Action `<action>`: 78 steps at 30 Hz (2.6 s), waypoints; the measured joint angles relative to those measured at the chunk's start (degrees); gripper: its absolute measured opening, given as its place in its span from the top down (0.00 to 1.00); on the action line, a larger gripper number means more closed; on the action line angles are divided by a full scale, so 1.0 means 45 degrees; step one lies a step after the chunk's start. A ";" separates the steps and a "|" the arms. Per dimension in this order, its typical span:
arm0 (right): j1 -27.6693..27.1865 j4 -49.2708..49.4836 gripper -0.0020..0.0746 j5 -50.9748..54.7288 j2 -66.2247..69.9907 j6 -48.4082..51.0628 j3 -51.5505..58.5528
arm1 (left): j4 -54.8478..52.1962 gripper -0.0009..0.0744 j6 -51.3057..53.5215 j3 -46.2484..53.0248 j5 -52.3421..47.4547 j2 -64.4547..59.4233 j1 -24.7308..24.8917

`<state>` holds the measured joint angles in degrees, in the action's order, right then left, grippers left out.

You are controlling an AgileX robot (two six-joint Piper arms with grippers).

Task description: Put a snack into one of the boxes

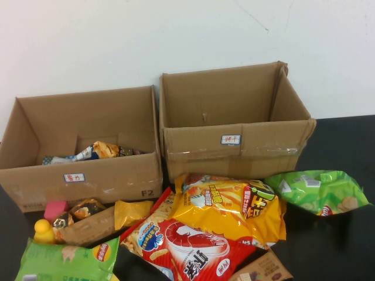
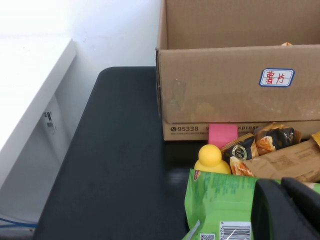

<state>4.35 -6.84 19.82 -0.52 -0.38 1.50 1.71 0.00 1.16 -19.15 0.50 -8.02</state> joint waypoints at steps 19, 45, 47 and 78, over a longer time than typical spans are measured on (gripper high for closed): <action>0.0000 0.2105 0.98 0.1129 0.0062 -0.2034 -0.3186 | 0.0000 0.99 0.0000 0.0000 -0.0022 0.0000 0.0000; 0.2124 0.0345 0.69 0.4661 1.4931 0.5508 -1.1652 | 0.0000 0.99 0.0000 0.0000 -0.0022 0.0000 0.0000; 0.2722 -0.0427 0.48 0.4362 1.5872 0.5691 -1.1935 | 0.0000 0.99 0.0000 0.0000 -0.0022 0.0000 0.0000; 0.4288 -0.5279 0.07 -0.1857 2.5805 0.5726 -1.4334 | 0.0000 0.99 0.0000 0.0000 -0.0022 0.0000 0.0000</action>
<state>23.65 -30.60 11.46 115.61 25.39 -63.00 1.71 0.00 1.16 -19.25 0.50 -8.02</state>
